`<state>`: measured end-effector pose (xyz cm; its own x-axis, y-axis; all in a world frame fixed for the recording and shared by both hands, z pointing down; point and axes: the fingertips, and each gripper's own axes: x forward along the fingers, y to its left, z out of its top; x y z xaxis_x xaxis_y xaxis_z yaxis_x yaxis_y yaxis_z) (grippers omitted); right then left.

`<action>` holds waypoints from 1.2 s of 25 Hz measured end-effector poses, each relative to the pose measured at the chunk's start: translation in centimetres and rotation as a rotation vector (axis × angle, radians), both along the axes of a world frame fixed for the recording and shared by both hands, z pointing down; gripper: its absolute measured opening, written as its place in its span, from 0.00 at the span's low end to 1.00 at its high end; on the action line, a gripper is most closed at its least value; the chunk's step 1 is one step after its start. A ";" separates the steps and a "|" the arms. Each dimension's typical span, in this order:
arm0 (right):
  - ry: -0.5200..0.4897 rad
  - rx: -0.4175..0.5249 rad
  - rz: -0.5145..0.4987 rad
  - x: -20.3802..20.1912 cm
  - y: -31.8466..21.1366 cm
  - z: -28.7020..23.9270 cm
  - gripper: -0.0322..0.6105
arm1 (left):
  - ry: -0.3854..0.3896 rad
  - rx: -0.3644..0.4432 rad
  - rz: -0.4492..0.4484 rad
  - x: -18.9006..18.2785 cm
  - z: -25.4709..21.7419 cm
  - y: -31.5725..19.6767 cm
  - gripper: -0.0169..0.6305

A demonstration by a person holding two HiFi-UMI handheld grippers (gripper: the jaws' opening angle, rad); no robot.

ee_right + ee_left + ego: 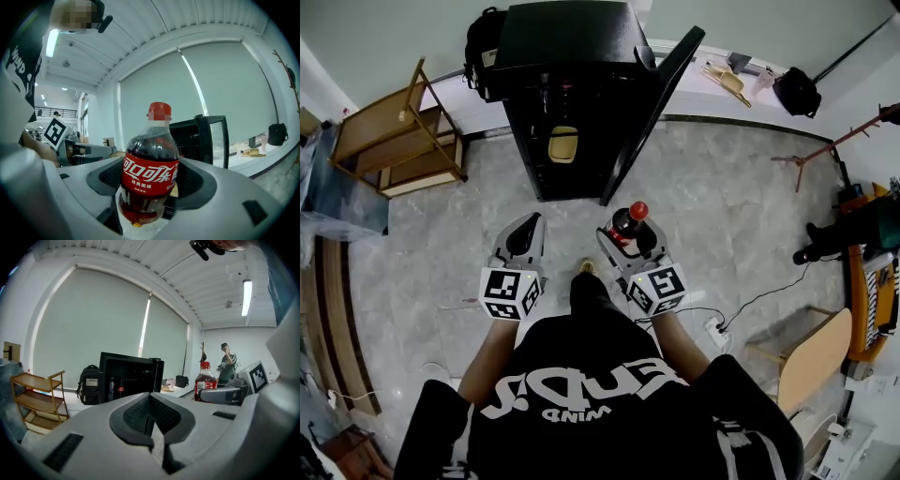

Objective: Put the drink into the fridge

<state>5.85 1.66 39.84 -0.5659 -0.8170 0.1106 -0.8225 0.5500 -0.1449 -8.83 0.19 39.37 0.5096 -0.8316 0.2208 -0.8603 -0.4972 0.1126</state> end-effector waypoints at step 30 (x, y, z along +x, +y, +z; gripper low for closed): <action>0.019 0.013 -0.063 1.3 -14.2 0.7 0.58 | -0.021 0.008 0.003 2.9 -0.3 -14.9 0.04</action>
